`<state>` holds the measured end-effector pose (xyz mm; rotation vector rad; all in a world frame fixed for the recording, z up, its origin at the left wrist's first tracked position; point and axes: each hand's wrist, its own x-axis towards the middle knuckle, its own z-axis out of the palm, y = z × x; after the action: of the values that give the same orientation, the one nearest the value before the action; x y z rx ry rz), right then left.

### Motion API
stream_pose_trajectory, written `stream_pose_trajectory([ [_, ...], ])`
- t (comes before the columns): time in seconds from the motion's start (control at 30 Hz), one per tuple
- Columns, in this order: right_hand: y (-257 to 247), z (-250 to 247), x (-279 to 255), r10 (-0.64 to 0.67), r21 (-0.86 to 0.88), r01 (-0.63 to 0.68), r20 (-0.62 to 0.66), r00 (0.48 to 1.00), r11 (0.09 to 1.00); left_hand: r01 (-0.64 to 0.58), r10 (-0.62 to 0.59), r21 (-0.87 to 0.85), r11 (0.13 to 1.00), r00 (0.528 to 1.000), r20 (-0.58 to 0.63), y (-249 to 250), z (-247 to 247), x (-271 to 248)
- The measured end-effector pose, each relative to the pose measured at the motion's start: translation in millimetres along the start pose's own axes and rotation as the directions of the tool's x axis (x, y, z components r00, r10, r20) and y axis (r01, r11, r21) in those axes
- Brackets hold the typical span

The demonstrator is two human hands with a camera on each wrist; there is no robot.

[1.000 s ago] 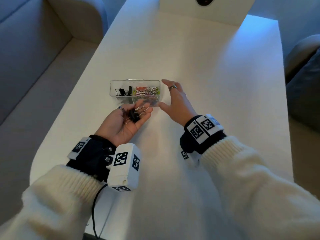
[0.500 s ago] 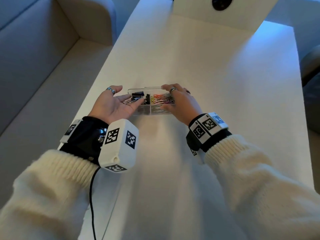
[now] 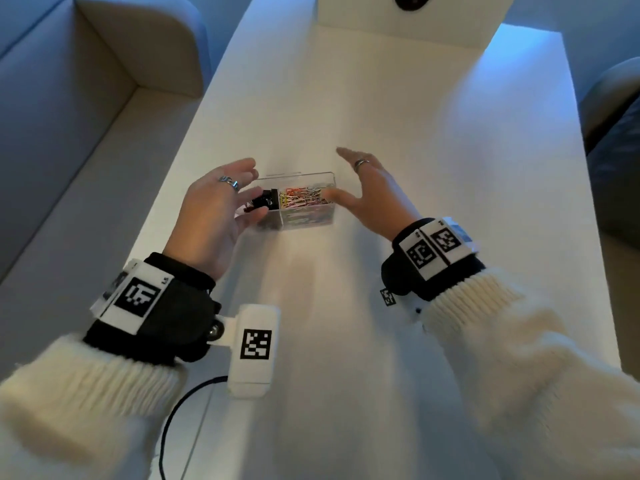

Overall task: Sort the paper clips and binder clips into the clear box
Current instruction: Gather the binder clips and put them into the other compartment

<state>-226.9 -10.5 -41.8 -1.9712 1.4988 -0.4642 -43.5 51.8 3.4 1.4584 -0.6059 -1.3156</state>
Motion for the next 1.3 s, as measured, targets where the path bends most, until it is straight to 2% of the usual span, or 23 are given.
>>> stream_pose_trajectory([
  [0.1, 22.0, -35.2, -17.1, 0.077, 0.042, -0.074, -0.077, 0.994, 0.996, -0.048, 0.034, 0.109, 0.993, 0.992, 0.124, -4.2, 26.5, -12.9],
  [0.2, 55.5, -66.5, -41.2, 0.172, 0.014, -0.173, 0.035, 0.984, 0.985, -0.102, -0.007, 0.358, 0.928, 0.957, 0.290, -21.0, 57.4, -23.6],
  [0.27, 80.0, -80.7, -61.5, 0.236, -0.051, -0.232, 0.117, 0.965, 0.971, -0.203, -0.063, 0.537, 0.819, 0.898, 0.435, -38.8, 78.5, -30.5],
  [0.33, 102.9, -87.6, -83.0, 0.296, -0.137, -0.272, 0.201, 0.934, 0.952, -0.334, -0.142, 0.665, 0.668, 0.821, 0.554, -59.9, 98.3, -37.7],
  [0.43, 127.9, -88.9, -111.8, 0.359, -0.266, -0.278, 0.335, 0.871, 0.923, -0.511, -0.232, 0.737, 0.442, 0.729, 0.644, -91.1, 125.6, -54.2],
  [0.5, 138.6, -86.9, -126.6, 0.364, -0.282, -0.270, 0.371, 0.854, 0.921, -0.599, -0.250, 0.732, 0.325, 0.692, 0.677, -113.0, 140.9, -65.4],
  [0.63, 150.8, -75.9, -143.3, 0.301, -0.209, -0.242, 0.331, 0.894, 0.948, -0.685, -0.234, 0.710, 0.164, 0.672, 0.702, -147.4, 161.8, -82.3],
  [0.7, 155.2, -69.4, -146.4, 0.273, -0.245, -0.204, 0.292, 0.917, 0.948, -0.716, -0.189, 0.692, 0.093, 0.670, 0.718, -158.7, 167.3, -85.8],
  [0.83, 163.8, -67.5, -151.6, 0.241, -0.272, -0.171, 0.249, 0.938, 0.947, -0.730, -0.133, 0.683, 0.042, 0.673, 0.727, -172.3, 170.5, -86.3],
  [0.9, 166.8, -70.9, -155.4, 0.225, -0.257, -0.157, 0.261, 0.939, 0.954, -0.716, -0.128, 0.693, 0.085, 0.682, 0.720, -172.2, 169.3, -85.4],
  [0.93, 167.4, -73.5, -157.8, 0.208, -0.246, -0.144, 0.258, 0.944, 0.958, -0.689, -0.120, 0.709, 0.150, 0.699, 0.705, -170.2, 168.4, -84.8],
  [0.97, 167.4, -76.3, -160.1, 0.179, -0.214, -0.129, 0.237, 0.955, 0.968, -0.634, -0.105, 0.730, 0.256, 0.733, 0.673, -166.9, 167.2, -84.2],
  [1.0, 166.2, -79.6, -162.7, 0.147, -0.152, -0.118, 0.200, 0.969, 0.981, -0.542, -0.095, 0.739, 0.400, 0.778, 0.622, -162.8, 166.3, -83.4],
  [1.03, 163.7, -82.9, -165.6, 0.117, -0.073, -0.107, 0.159, 0.980, 0.992, -0.402, -0.109, 0.712, 0.576, 0.825, 0.554, -157.6, 165.9, -82.9],
  [1.07, 160.9, -85.2, -168.3, 0.091, 0.001, -0.092, 0.129, 0.987, 0.996, -0.211, -0.165, 0.627, 0.750, 0.858, 0.487, -152.3, 165.8, -82.6],
  [1.1, 157.6, -85.9, -170.5, 0.068, 0.042, -0.074, 0.123, 0.990, 0.996, 0.004, -0.255, 0.496, 0.868, 0.861, 0.440, -147.0, 166.3, -82.7],
  [1.13, 154.4, -84.9, -172.3, 0.048, 0.036, -0.053, 0.137, 0.989, 0.998, 0.199, -0.349, 0.363, 0.910, 0.839, 0.417, -142.9, 166.9, -82.7],
  [1.17, 152.1, -81.7, -173.5, 0.032, -0.002, -0.032, 0.162, 0.986, 0.999, 0.328, -0.412, 0.261, 0.908, 0.814, 0.409, -139.8, 166.9, -82.4],
  [1.2, 151.4, -77.6, -174.3, 0.026, -0.044, -0.018, 0.180, 0.983, 0.999, 0.381, -0.437, 0.215, 0.899, 0.804, 0.403, -137.7, 166.8, -81.6],
  [1.3, 152.4, -68.0, -172.4, 0.080, -0.093, -0.063, 0.196, 0.977, 0.994, 0.360, -0.415, 0.210, 0.909, 0.836, 0.360, -136.8, 166.0, -79.9],
])
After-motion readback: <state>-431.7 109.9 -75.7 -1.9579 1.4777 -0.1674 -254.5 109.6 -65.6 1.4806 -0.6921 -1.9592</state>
